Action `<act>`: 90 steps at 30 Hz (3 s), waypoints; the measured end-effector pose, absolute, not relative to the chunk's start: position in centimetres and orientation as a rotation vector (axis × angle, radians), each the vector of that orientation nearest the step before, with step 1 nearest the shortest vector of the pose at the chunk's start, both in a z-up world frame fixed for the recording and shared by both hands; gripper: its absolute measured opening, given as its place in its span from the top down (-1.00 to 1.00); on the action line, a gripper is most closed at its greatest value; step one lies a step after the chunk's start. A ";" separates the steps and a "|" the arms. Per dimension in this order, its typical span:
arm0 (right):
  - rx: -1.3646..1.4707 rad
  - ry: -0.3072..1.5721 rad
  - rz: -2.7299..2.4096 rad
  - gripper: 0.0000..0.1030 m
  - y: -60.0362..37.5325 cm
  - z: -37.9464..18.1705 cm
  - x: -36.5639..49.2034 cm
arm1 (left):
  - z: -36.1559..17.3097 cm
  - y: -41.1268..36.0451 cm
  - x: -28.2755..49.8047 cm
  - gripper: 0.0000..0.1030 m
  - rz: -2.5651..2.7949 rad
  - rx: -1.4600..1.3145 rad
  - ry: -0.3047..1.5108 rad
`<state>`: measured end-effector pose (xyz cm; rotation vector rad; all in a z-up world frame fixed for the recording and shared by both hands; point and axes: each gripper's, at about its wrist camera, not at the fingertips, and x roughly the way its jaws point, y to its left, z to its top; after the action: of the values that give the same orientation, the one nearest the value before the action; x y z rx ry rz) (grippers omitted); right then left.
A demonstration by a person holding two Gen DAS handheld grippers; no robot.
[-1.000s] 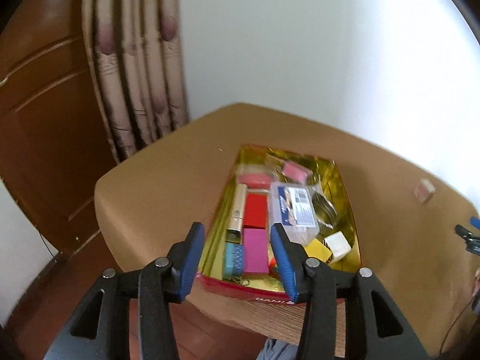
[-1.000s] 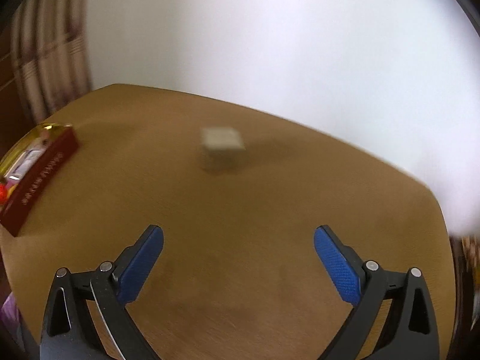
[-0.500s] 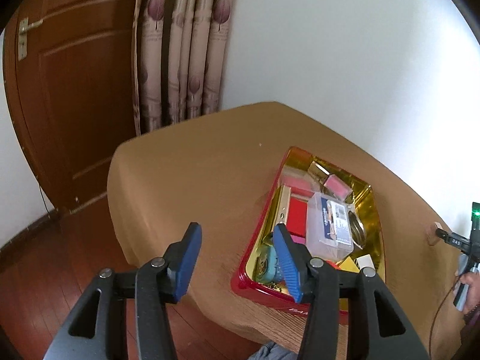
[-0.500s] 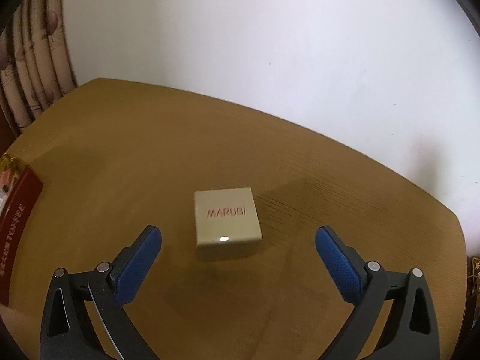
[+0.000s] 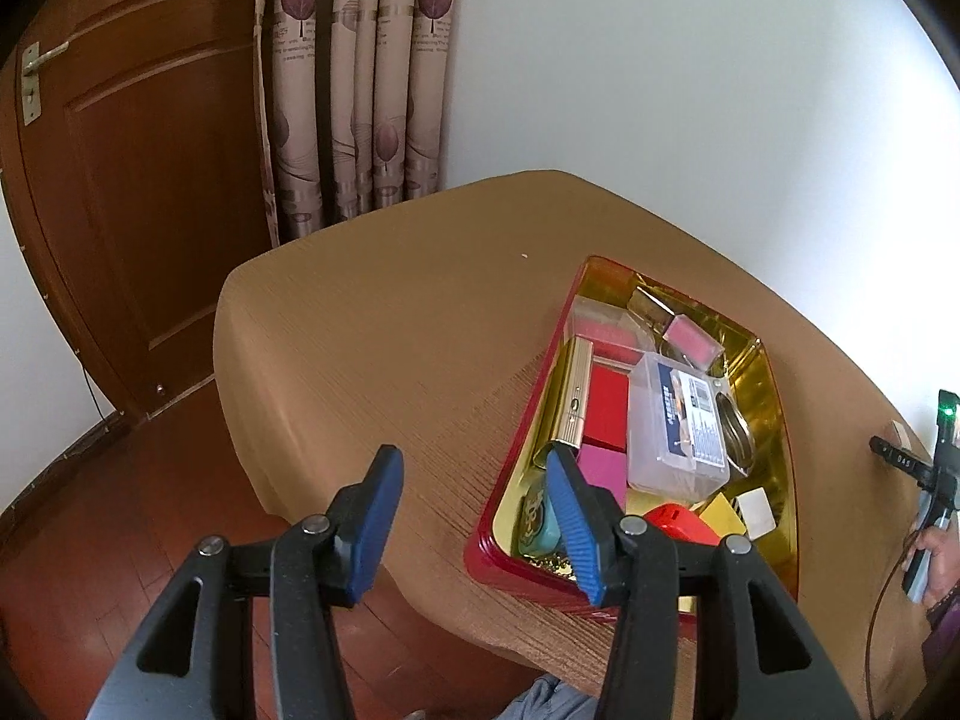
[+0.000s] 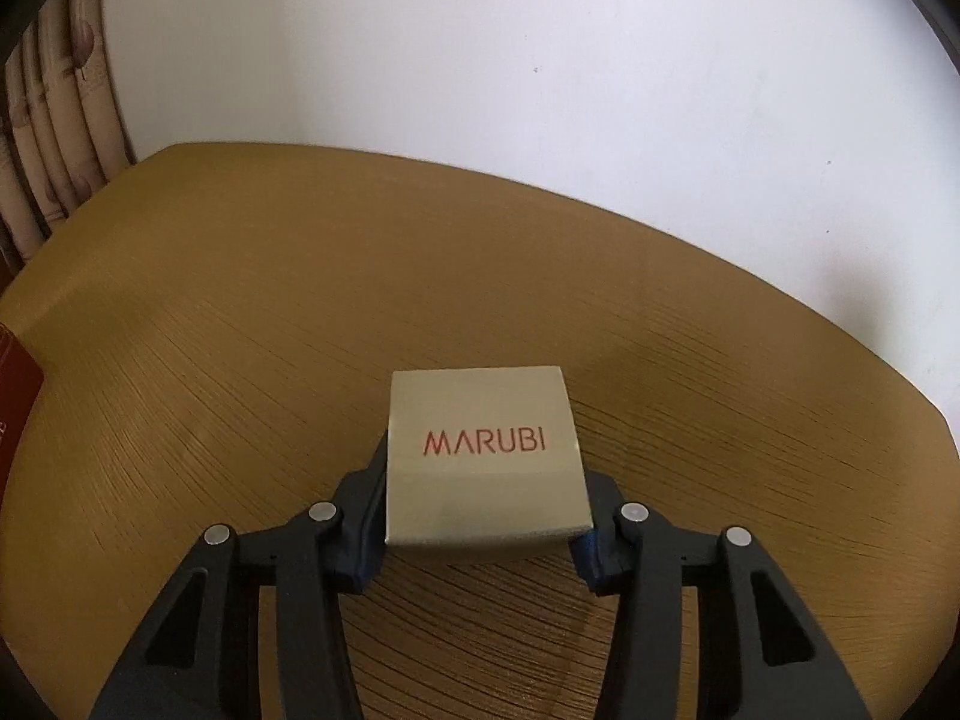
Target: Organize rigid objects
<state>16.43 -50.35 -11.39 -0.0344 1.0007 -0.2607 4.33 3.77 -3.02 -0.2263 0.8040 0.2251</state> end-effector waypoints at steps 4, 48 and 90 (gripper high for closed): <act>-0.064 0.993 -0.266 0.19 -49.9 -11.7 15.5 | -2.9 4.1 4.3 0.01 0.233 -0.246 0.800; -0.089 1.019 0.327 0.17 -16.4 -7.5 12.8 | -4.6 7.8 4.2 0.00 0.188 -0.507 0.928; -0.188 0.426 -0.076 -0.98 -14.0 2.7 -3.7 | 1.3 -1.3 -0.1 -0.03 0.156 -0.021 0.603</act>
<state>-3.69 -14.00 2.68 -0.1882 0.4257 -0.0756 -0.09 -1.30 1.30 -0.0208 0.6026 0.1564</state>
